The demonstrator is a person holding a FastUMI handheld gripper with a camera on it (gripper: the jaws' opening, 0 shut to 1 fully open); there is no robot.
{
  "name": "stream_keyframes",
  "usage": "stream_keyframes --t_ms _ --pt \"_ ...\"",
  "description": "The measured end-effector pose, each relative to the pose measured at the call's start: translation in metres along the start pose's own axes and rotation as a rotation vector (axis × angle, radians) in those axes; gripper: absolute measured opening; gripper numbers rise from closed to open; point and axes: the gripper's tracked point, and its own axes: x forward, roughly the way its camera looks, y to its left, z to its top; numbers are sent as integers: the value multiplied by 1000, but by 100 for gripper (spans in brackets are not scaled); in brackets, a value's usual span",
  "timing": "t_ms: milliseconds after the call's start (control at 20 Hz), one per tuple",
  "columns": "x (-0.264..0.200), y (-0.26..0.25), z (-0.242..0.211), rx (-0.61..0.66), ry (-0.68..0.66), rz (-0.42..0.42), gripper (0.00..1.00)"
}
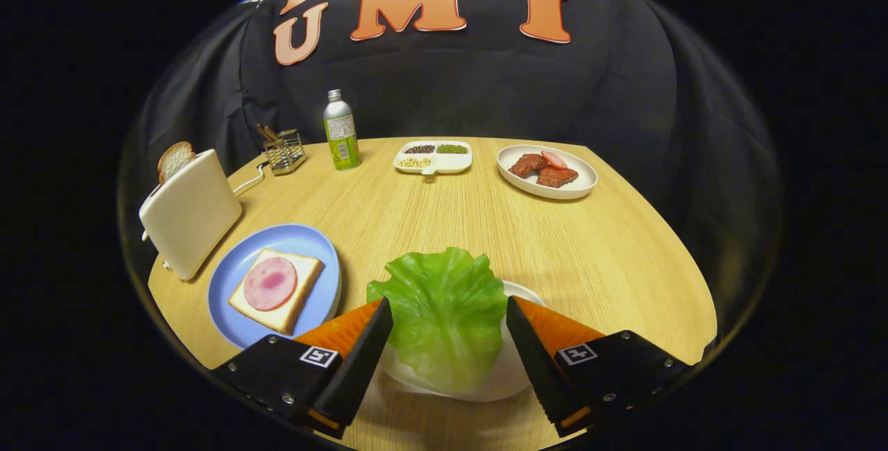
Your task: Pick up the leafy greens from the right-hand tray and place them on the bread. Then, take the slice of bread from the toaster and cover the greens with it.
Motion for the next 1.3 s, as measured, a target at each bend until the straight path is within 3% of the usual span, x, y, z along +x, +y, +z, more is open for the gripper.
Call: stream_keyframes --t_ms 650,1150,1300 --pt "19 3 -26 -49 73 23 90" --pt "19 7 -33 -51 95 50 70" --pt "19 8 -34 -53 98 49 59"
